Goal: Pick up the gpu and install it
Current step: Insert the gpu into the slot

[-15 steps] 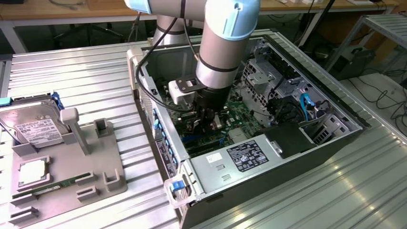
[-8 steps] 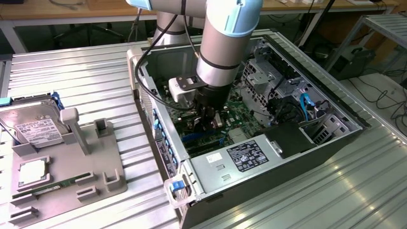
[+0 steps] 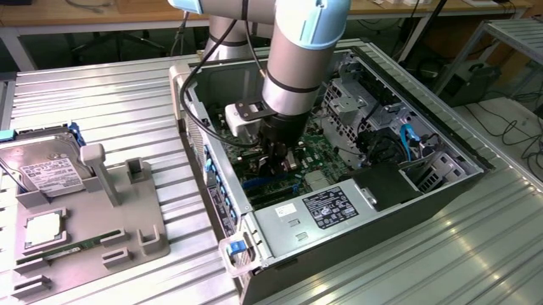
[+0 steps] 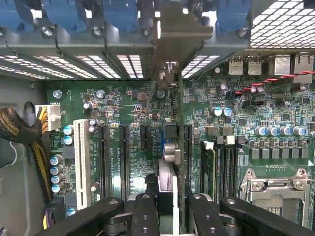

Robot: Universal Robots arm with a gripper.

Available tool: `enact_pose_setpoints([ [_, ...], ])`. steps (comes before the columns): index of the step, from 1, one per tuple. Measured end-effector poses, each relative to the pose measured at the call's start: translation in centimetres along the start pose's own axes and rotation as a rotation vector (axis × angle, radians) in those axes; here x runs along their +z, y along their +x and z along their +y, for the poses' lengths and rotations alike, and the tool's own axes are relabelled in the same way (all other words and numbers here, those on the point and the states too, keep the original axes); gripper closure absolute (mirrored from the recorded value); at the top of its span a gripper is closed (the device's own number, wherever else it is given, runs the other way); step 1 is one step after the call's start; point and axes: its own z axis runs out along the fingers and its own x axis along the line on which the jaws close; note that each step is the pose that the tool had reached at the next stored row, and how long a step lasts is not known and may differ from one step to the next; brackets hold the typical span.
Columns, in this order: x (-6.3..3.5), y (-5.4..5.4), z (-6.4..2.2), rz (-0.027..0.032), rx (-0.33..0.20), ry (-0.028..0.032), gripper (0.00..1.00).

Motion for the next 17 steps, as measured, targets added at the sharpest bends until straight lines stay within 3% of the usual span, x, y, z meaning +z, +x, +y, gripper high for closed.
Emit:
enact_pose_setpoints([
  [17,0.50,0.12,0.00,-0.0008,0.001,-0.0007,0.72],
])
